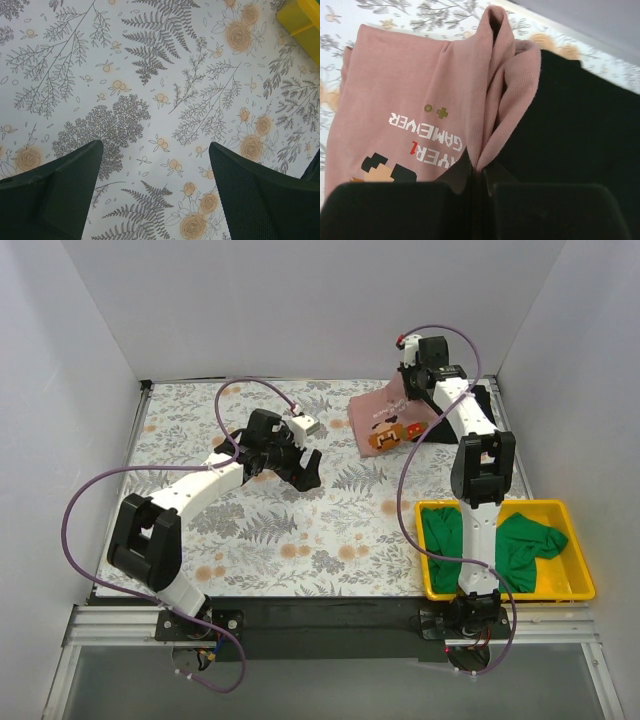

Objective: Fold and stack the t-shirts
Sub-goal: Neatly place the folded tshirt to the corner

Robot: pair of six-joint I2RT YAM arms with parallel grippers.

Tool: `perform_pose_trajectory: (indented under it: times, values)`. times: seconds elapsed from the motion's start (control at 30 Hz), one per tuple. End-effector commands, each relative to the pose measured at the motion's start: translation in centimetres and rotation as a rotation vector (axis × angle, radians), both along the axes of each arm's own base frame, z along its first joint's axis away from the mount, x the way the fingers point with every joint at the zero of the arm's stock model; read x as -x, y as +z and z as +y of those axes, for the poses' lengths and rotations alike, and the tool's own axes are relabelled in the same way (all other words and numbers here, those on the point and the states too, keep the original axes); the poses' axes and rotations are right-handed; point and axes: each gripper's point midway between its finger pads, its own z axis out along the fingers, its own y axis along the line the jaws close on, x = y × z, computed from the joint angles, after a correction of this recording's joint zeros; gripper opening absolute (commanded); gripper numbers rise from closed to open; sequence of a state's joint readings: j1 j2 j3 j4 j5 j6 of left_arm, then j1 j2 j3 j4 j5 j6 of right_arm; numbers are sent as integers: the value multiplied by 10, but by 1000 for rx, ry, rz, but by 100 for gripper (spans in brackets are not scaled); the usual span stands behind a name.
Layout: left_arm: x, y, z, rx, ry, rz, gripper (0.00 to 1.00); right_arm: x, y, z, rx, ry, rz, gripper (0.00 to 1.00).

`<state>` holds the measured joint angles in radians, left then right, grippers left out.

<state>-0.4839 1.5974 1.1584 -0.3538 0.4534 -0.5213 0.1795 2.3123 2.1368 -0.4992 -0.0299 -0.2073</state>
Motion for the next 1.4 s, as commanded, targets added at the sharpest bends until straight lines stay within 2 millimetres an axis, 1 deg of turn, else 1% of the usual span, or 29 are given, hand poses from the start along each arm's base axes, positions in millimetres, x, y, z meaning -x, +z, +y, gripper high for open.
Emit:
perform_pose_trajectory:
  times: [0.0,0.03,0.07,0.2,0.43,0.5,0.53,0.67,0.87,1.0,1.17,1.27,1.3,1.37]
  values:
    - [9,17,2,24,10,-9,87,-11,43,-16,103,25,-103,1]
    - [9,17,2,24,11,-6,87,-14,54,-21,109,22,-126,1]
    - [10,16,2,25,9,-4,87,-15,59,-25,115,15,-138,1]
    - [9,15,2,24,2,-8,88,-18,90,-33,120,-3,-200,1]
    - [9,15,3,11,-4,-17,88,-10,132,-41,94,-23,-266,1]
    - [11,15,3,10,-15,-9,88,-6,140,-42,88,-29,-272,1]
    - [12,13,3,5,-15,1,88,-5,140,-43,88,-29,-271,1]
    - [11,15,2,7,-16,2,89,0,144,-45,83,-32,-270,1]
    - [12,13,3,2,-16,5,89,2,158,-45,74,-31,-292,1]
    - [14,10,4,-4,-21,6,89,7,171,-44,55,-34,-308,1]
    - [14,13,5,-2,-22,-1,89,12,185,-45,47,-35,-329,1]
    - [15,12,4,-2,-26,0,89,15,197,-47,42,-41,-351,1]
    - [15,12,5,-5,-26,1,89,19,204,-42,14,-16,-360,1]
    - [16,11,4,-3,-32,6,89,20,209,-42,9,-15,-368,1]
